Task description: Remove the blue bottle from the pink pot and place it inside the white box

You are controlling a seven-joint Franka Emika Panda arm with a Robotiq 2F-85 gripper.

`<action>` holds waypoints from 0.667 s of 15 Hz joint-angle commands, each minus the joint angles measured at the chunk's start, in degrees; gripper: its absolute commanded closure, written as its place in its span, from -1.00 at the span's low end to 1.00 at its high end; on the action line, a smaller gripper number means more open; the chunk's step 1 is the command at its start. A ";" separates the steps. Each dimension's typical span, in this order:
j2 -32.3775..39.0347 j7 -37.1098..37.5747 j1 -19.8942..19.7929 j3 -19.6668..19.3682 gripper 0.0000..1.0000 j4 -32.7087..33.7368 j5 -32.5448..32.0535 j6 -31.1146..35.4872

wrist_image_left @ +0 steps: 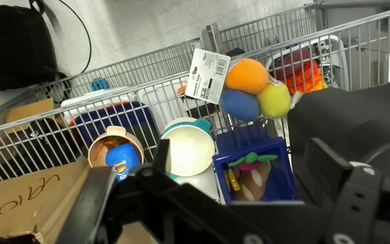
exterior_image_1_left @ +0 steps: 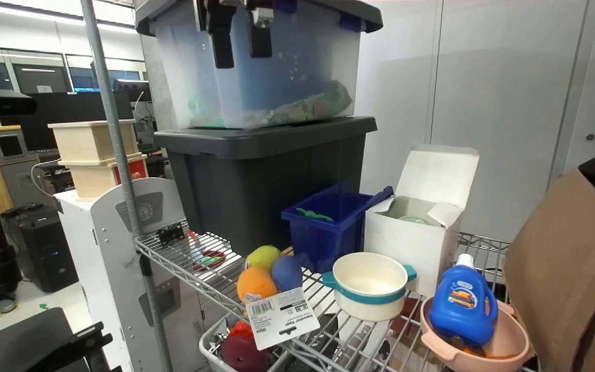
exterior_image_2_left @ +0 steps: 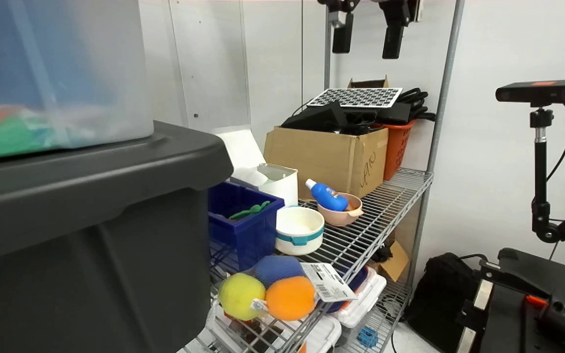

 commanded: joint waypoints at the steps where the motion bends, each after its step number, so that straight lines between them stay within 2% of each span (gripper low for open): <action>1: 0.01 0.01 0.23 -0.24 -1.00 0.08 -0.03 -0.09; 10: 1.99 0.58 0.28 -0.09 -1.00 1.05 -0.33 0.18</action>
